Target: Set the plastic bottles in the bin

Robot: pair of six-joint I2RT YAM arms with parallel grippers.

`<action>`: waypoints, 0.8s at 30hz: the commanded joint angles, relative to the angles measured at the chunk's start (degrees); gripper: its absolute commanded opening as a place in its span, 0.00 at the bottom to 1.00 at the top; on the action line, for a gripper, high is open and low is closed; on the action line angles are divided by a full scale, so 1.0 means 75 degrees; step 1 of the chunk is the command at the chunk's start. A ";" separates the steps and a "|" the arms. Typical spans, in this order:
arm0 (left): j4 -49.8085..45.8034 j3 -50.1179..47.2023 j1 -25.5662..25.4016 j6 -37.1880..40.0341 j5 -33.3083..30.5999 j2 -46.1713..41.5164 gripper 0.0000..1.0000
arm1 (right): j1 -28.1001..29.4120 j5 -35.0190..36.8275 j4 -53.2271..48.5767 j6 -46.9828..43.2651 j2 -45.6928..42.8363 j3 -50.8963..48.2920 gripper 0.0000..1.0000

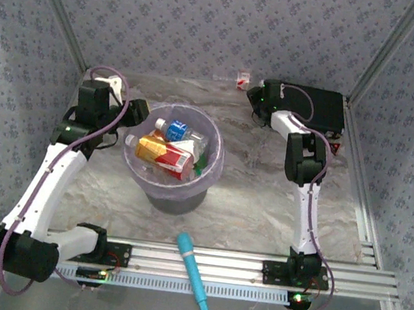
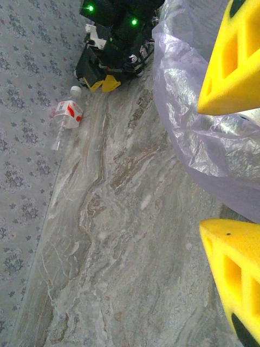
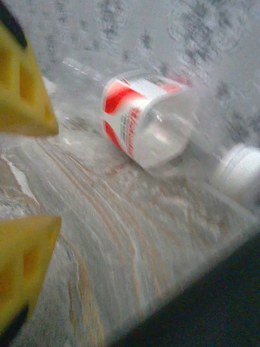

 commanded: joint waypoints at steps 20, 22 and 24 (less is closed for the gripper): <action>-0.0146 -0.0001 0.0052 0.0001 -0.0162 -0.0206 0.54 | -0.0038 0.1002 -0.1690 0.1016 0.4321 0.6477 1.00; -0.0113 -0.0017 0.0052 -0.0027 -0.0160 -0.0217 0.54 | -0.0110 0.0921 -0.1733 0.1122 0.4441 0.6558 0.99; -0.0095 -0.0033 0.0052 -0.0054 -0.0176 -0.0232 0.54 | -0.0180 0.0879 -0.1863 0.1162 0.4514 0.6610 0.93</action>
